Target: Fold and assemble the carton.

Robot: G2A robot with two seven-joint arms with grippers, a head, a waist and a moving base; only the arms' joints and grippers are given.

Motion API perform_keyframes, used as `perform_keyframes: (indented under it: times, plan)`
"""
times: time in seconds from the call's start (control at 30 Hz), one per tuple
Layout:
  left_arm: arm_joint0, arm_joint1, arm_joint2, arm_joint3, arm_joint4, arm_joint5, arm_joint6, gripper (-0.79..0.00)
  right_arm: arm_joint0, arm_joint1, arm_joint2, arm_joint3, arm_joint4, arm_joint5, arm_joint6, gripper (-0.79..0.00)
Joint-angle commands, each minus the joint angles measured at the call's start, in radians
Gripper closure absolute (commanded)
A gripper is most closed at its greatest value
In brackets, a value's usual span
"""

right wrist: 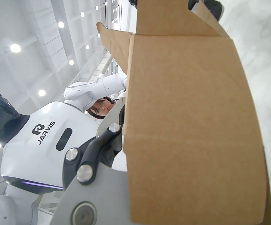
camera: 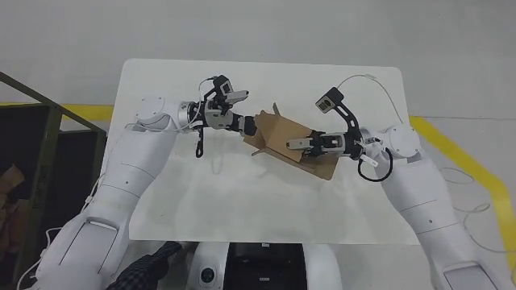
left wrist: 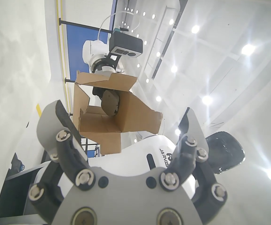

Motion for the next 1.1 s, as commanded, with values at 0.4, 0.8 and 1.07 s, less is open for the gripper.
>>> perform_keyframes:
  times: [0.4, 0.8, 1.07]
  plan:
    - [-0.013, -0.02, 0.052, -0.007, -0.065, 0.017, -0.015, -0.785, -0.008, 0.003, -0.008, -0.015, -0.009, 0.003, -0.012, 0.0]
    - [-0.05, -0.038, 0.095, 0.009, -0.077, 0.006, -0.026, -0.785, -0.008, 0.003, -0.021, -0.021, -0.004, 0.006, -0.016, 0.0]
    - [-0.06, -0.044, 0.103, 0.015, -0.083, 0.002, -0.036, -0.785, 0.001, 0.001, -0.024, -0.003, 0.005, 0.001, -0.037, 0.0]
